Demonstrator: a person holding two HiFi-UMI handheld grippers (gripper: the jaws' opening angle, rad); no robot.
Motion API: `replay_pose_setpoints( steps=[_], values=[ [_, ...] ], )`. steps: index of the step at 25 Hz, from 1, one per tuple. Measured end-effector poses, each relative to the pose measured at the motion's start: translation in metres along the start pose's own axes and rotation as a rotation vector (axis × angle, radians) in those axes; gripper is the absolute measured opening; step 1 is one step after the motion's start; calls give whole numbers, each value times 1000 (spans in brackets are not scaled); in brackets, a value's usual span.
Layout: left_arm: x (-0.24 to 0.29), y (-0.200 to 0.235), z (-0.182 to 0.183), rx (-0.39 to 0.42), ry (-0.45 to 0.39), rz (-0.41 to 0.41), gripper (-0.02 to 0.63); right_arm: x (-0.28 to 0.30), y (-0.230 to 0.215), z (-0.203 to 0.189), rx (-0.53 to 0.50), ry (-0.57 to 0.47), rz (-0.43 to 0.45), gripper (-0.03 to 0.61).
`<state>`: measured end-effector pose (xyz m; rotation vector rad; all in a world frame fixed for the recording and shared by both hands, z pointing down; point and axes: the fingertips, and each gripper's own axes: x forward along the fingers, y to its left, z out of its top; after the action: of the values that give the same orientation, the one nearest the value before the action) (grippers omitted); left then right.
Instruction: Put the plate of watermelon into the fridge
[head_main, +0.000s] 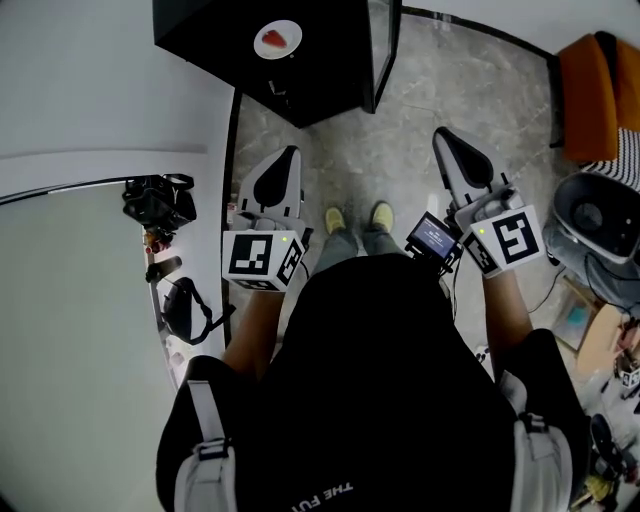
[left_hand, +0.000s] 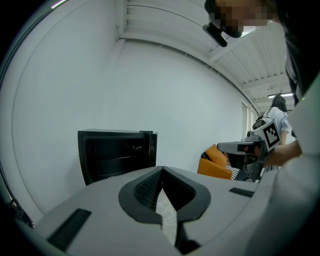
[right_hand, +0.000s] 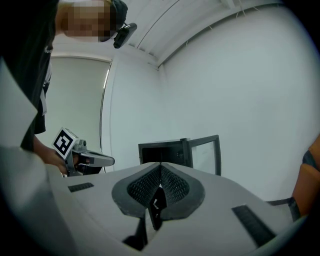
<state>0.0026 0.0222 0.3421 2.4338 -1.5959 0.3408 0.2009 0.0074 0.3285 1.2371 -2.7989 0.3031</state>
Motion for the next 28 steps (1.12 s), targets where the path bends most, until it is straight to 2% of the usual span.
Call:
replay_pose_setpoints(
  steps=[12, 21, 28],
  values=[
    [-36, 5, -6, -26, -31, -18, 9, -3, 41, 1, 11, -16, 16, 14],
    [-106, 6, -6, -20, -96, -33, 9, -17, 123, 6, -36, -24, 17, 14],
    [-158, -1, -31, -35, -106, -81, 9, -45, 171, 2, -70, -25, -27, 14]
  ],
)
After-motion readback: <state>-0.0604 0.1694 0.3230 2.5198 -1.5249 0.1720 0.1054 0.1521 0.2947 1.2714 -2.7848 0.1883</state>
